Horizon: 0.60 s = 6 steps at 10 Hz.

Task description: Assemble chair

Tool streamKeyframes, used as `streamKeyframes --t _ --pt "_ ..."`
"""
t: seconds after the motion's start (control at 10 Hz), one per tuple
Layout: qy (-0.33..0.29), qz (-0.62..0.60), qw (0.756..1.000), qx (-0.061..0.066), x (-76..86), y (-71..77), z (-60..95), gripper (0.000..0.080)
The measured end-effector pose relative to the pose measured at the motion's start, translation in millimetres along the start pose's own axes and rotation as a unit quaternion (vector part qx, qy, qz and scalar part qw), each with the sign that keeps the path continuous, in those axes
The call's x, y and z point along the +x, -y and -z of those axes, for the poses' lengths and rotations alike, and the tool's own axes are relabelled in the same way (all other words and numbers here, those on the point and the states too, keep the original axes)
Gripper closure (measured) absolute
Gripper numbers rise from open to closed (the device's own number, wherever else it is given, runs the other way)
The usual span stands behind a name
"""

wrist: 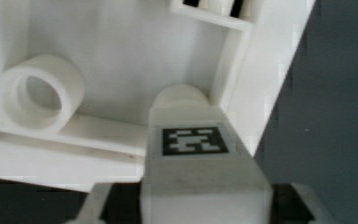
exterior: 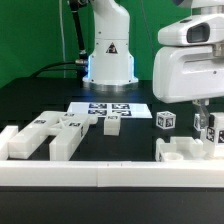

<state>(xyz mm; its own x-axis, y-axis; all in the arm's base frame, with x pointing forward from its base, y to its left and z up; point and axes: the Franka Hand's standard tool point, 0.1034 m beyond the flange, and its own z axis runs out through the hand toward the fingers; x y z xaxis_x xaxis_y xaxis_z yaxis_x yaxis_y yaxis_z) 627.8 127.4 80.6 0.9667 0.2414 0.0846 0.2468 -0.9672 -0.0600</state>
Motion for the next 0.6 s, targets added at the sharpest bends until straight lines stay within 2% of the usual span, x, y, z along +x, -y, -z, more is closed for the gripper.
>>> streamKeyframes --t 0.4,0.6 --pt "0.000 -0.194 0.981 0.006 0.7 -1.1 -1.0 0.0509" --pt "0.002 -0.317 0.948 0.010 0.7 -1.5 -1.2 0.0509"
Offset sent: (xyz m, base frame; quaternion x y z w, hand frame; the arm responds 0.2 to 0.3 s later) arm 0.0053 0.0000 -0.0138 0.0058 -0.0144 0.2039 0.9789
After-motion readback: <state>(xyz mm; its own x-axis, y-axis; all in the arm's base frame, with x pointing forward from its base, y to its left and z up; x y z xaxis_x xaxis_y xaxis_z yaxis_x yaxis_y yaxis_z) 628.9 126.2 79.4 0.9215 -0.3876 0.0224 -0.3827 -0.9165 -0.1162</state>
